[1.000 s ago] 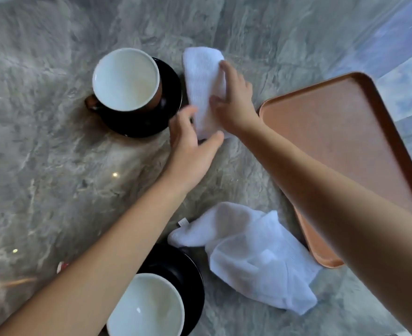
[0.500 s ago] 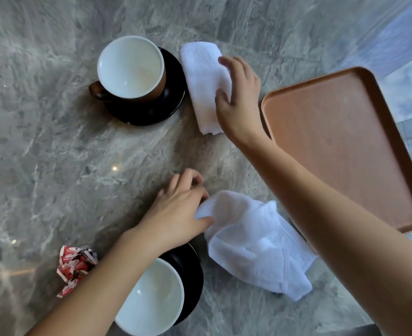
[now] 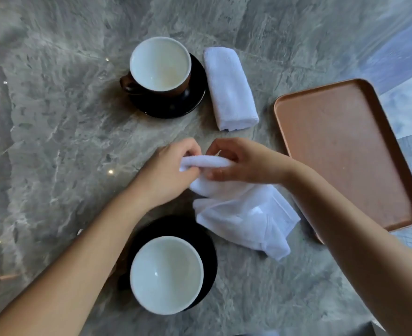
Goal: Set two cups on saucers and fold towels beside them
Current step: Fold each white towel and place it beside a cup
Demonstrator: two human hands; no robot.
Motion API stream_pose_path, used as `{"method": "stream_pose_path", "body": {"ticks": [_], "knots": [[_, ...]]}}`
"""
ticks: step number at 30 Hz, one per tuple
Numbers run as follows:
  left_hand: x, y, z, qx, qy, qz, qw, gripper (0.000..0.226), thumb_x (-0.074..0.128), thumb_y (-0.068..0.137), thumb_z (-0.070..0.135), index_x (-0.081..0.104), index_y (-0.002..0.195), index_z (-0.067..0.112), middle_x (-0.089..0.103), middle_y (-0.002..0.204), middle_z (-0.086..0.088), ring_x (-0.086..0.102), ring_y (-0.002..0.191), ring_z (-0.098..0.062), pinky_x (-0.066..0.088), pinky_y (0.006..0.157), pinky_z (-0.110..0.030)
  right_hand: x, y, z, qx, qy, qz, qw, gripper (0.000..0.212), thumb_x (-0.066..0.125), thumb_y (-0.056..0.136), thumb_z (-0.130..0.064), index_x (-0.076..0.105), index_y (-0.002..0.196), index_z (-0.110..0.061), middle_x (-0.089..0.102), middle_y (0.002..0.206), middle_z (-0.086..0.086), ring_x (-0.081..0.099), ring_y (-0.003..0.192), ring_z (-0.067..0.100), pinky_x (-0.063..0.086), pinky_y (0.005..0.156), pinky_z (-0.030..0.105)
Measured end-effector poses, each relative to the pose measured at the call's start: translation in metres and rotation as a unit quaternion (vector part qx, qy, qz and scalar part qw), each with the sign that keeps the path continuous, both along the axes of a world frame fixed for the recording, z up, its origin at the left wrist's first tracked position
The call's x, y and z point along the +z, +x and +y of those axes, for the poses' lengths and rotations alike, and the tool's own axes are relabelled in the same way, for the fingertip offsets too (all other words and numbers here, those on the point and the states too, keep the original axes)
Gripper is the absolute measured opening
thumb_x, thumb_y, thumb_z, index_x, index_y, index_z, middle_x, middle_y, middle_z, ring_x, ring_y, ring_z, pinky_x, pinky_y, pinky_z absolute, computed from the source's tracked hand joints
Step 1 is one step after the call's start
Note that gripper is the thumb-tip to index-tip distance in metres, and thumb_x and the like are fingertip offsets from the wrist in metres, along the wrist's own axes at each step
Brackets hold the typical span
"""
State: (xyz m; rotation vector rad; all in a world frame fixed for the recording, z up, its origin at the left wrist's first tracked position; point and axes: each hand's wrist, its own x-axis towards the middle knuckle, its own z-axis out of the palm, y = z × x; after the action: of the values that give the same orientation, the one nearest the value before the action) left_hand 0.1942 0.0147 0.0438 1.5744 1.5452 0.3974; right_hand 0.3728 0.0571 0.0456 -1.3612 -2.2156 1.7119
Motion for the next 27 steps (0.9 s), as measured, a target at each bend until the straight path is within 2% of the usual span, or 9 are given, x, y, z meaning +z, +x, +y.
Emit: {"method": "stream_pose_path", "body": {"ticks": [3, 5, 7, 10, 13, 16, 18, 23, 27], "knots": [[0.008, -0.019, -0.005, 0.039, 0.020, -0.004, 0.999, 0.013, 0.063, 0.077, 0.028, 0.051, 0.078, 0.026, 0.060, 0.071, 0.007, 0.055, 0.070, -0.015, 0.044, 0.063, -0.036, 0.012, -0.016, -0.002, 0.030, 0.050, 0.003, 0.998, 0.013, 0.070, 0.081, -0.017, 0.057, 0.080, -0.020, 0.053, 0.068, -0.010, 0.045, 0.059, 0.000, 0.036, 0.056, 0.016], [0.016, -0.034, -0.010, 0.063, 0.059, 0.035, 0.996, 0.020, 0.065, 0.071, 0.041, 0.053, 0.078, 0.027, 0.063, 0.068, 0.007, 0.057, 0.069, -0.017, 0.044, 0.062, -0.036, 0.019, -0.031, -0.003, 0.032, 0.075, 0.013, 0.997, 0.009, 0.069, 0.079, -0.012, 0.060, 0.080, -0.013, 0.057, 0.070, -0.001, 0.047, 0.064, 0.006, 0.038, 0.060, 0.026], [0.023, -0.052, -0.013, 0.091, 0.090, 0.057, 0.990, 0.024, 0.062, 0.068, 0.049, 0.057, 0.074, 0.026, 0.061, 0.063, 0.007, 0.055, 0.064, -0.013, 0.043, 0.058, -0.034, 0.028, -0.049, -0.004, 0.014, 0.101, 0.042, 0.994, 0.008, 0.068, 0.077, -0.011, 0.061, 0.080, -0.014, 0.057, 0.071, -0.006, 0.049, 0.067, 0.006, 0.040, 0.063, 0.025], [0.033, -0.087, -0.018, 0.107, 0.088, -0.014, 0.990, 0.021, 0.066, 0.069, 0.044, 0.062, 0.071, 0.023, 0.062, 0.064, 0.001, 0.055, 0.063, -0.013, 0.044, 0.061, -0.035, 0.042, -0.076, 0.000, 0.004, 0.120, 0.099, 0.988, 0.017, 0.071, 0.078, -0.011, 0.057, 0.072, -0.020, 0.052, 0.067, -0.016, 0.048, 0.064, 0.000, 0.038, 0.059, 0.013], [0.038, -0.130, -0.022, 0.064, 0.086, -0.030, 0.994, 0.011, 0.074, 0.072, 0.031, 0.069, 0.079, 0.024, 0.065, 0.078, -0.001, 0.059, 0.076, -0.017, 0.045, 0.074, -0.033, 0.051, -0.099, 0.007, 0.022, 0.104, 0.133, 0.985, 0.037, 0.070, 0.080, -0.008, 0.043, 0.062, -0.026, 0.040, 0.056, -0.017, 0.039, 0.054, 0.000, 0.032, 0.052, 0.011], [0.038, -0.172, -0.029, 0.083, 0.107, -0.086, 0.987, 0.010, 0.071, 0.078, 0.013, 0.067, 0.077, 0.022, 0.067, 0.074, 0.012, 0.056, 0.072, 0.004, 0.043, 0.072, -0.013, 0.051, -0.115, 0.013, 0.033, 0.088, 0.127, 0.987, 0.037, 0.071, 0.078, -0.015, 0.041, 0.060, -0.026, 0.036, 0.055, -0.016, 0.034, 0.053, 0.001, 0.028, 0.050, 0.013], [0.036, -0.199, -0.036, 0.149, 0.087, -0.181, 0.968, 0.010, 0.067, 0.078, 0.012, 0.067, 0.078, 0.022, 0.068, 0.072, 0.019, 0.056, 0.072, 0.009, 0.043, 0.072, -0.007, 0.050, -0.123, 0.019, 0.045, 0.092, 0.106, 0.989, 0.036, 0.072, 0.077, -0.022, 0.042, 0.060, -0.024, 0.035, 0.056, -0.014, 0.033, 0.054, 0.003, 0.026, 0.050, 0.016], [0.027, -0.255, -0.056, 0.324, 0.074, -0.361, 0.871, 0.018, 0.057, 0.077, 0.023, 0.069, 0.089, 0.018, 0.074, 0.087, 0.011, 0.065, 0.085, 0.000, 0.051, 0.082, -0.016, 0.047, -0.144, 0.033, 0.077, 0.066, 0.069, 0.992, 0.038, 0.074, 0.074, -0.032, 0.042, 0.058, -0.021, 0.034, 0.055, -0.013, 0.031, 0.052, 0.002, 0.024, 0.046, 0.015], [0.026, -0.285, -0.062, 0.419, 0.062, -0.369, 0.827, 0.019, 0.049, 0.091, 0.021, 0.067, 0.095, 0.018, 0.075, 0.092, 0.006, 0.068, 0.092, -0.009, 0.055, 0.084, -0.029, 0.048, -0.167, 0.046, 0.053, 0.009, 0.106, 0.993, 0.025, 0.075, 0.073, -0.029, 0.054, 0.061, -0.025, 0.045, 0.057, -0.014, 0.041, 0.057, 0.002, 0.030, 0.050, 0.016]]}}
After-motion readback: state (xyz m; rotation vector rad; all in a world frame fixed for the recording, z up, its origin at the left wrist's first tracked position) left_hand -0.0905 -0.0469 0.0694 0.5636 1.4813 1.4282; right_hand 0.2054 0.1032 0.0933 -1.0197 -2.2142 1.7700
